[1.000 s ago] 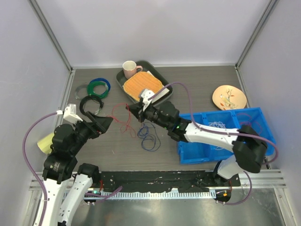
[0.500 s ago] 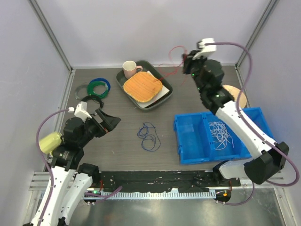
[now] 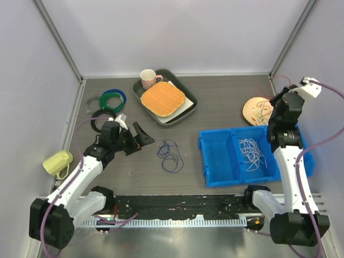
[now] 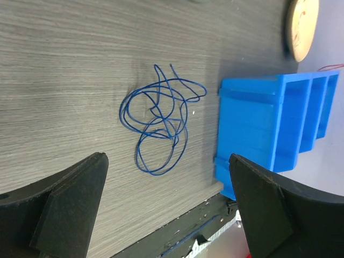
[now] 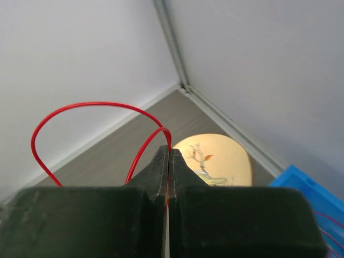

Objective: Untangle the cables

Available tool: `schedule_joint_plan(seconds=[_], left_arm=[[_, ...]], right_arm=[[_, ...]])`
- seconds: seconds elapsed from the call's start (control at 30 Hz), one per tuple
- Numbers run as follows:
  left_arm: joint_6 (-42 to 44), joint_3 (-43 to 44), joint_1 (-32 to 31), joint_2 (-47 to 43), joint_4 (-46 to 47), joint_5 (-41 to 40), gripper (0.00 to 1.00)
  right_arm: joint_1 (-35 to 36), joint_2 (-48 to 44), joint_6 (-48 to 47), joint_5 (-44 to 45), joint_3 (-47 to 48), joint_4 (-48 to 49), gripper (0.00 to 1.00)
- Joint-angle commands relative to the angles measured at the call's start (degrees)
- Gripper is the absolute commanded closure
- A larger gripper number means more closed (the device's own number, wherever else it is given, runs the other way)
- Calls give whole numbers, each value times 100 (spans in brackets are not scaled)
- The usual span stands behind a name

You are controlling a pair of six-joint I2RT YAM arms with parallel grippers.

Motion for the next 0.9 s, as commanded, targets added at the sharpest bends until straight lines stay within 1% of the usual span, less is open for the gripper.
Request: schedule_joint_plan(seconds=[0.0,0.07,0.23,0.4,0.47,0.6,0.7,0.77,0.87], left_arm=[[153,52,-245,576,609,165,0],[188,96,-429,771,661,60,0],[267,316,-702,1412,732,-2,0],[329,439,-931,1861,776,-20,0],[329,456,-1001,2037,802,-28,0],[373,536,-1142,2265,837,-11,0],[382,606,-1195,2406,837,-2,0],[382,658,-1212,2468,837,51,0],[399,694,-1230,2556,820,77,0]], right_arm=[[-352,-336,177,763,-215,-46,99],[-527,-362,98,1025,-197,-204,99],[-616,-573,-69,1457,-188,-257,99],[-625,-968,-429,2440,-154,-143,99],[-625,-1074,-640,2600,48,-125,99],[-616,-1083,-913,2741,242,-99,99],[-616,-926,-1053,3030,155,-64,99],[-625,-803,-1202,3382,49,33,99],[-712,-591,-1265,3523,-30,174,99]])
